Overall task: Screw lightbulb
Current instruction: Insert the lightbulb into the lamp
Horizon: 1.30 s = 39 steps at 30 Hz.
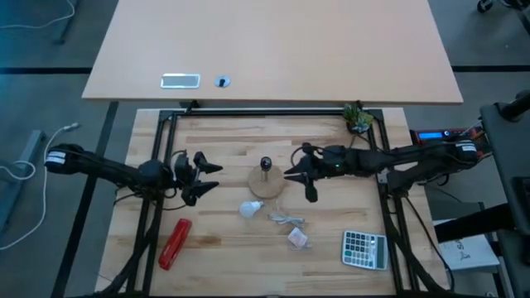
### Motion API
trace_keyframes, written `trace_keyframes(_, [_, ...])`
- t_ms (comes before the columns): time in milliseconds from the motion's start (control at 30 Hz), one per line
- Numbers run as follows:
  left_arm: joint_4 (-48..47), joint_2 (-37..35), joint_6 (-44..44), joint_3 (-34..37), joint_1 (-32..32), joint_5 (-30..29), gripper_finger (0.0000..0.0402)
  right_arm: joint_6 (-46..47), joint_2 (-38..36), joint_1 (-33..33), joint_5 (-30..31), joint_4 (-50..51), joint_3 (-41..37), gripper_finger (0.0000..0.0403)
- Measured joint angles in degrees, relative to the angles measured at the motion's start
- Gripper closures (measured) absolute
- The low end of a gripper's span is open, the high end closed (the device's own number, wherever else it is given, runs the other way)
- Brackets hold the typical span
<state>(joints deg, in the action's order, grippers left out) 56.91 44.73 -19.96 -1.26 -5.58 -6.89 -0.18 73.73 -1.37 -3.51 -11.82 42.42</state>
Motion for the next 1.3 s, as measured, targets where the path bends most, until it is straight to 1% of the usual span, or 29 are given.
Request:
trace_keyframes(100, [-0.7,2.1,2.5,0.0,0.0,-1.1,0.0106,-0.6,3.3,0.1,-0.9,-0.3,1.8,0.0328])
trace_keyframes(200, [-1.0,4.5,4.9,0.0,-0.4,-1.1,0.0106,-0.8,5.0,0.8,-6.2,1.7,3.8,0.0318])
trace_keyframes(267, [-1.2,6.0,5.9,-0.2,-1.3,-1.1,0.0106,-1.9,5.2,2.3,-6.6,2.8,4.8,0.0315])
trace_keyframes(333, [-1.5,7.5,6.4,-1.1,-2.2,-1.1,0.0106,-3.8,4.7,4.0,-4.8,4.8,5.4,0.0316])
trace_keyframes(400, [-1.9,9.0,6.6,-2.3,-3.3,-1.1,0.0106,-5.4,4.2,6.1,-0.7,6.4,5.7,0.0321])
trace_keyframes(467, [-2.6,10.8,6.6,-3.9,-4.1,-1.1,0.0106,-6.0,3.5,8.1,2.1,7.8,5.6,0.0328])
trace_keyframes(567, [-5.0,13.1,6.6,-6.4,-4.5,-1.1,0.0106,-5.1,4.3,10.4,2.8,6.3,5.5,0.0339])
trace_keyframes(633, [-8.4,14.2,6.6,-8.0,-4.5,-1.3,0.0106,-4.1,5.9,11.5,4.5,6.2,5.3,0.0346])
trace_keyframes(733, [-15.7,15.7,5.3,-10.7,-4.5,-3.2,0.0106,-3.8,9.4,12.5,6.6,4.8,5.3,0.035])
trace_keyframes(800, [-22.6,16.5,2.1,-12.5,-4.5,-3.5,0.0106,-3.0,12.3,12.7,6.6,0.5,5.3,0.0348])
trace_keyframes(900, [-31.7,18.3,-2.5,-15.1,-4.9,-3.1,0.0106,-2.4,16.5,12.9,6.6,-3.5,5.4,0.0338])
trace_keyframes(967, [-35.5,19.6,-4.3,-16.0,-5.5,-3.0,0.0106,-2.6,19.1,12.9,6.6,-4.1,6.2,0.0328])
trace_keyframes(1267, [-36.4,29.5,-9.3,-19.1,-6.8,-3.0,0.0106,-9.1,28.0,13.0,6.8,-3.3,13.3,0.0267])
trace_keyframes(1300, [-36.4,30.6,-9.7,-19.4,-6.8,-3.0,0.0106,-10.1,28.7,13.0,6.8,-2.0,14.1,0.0259])
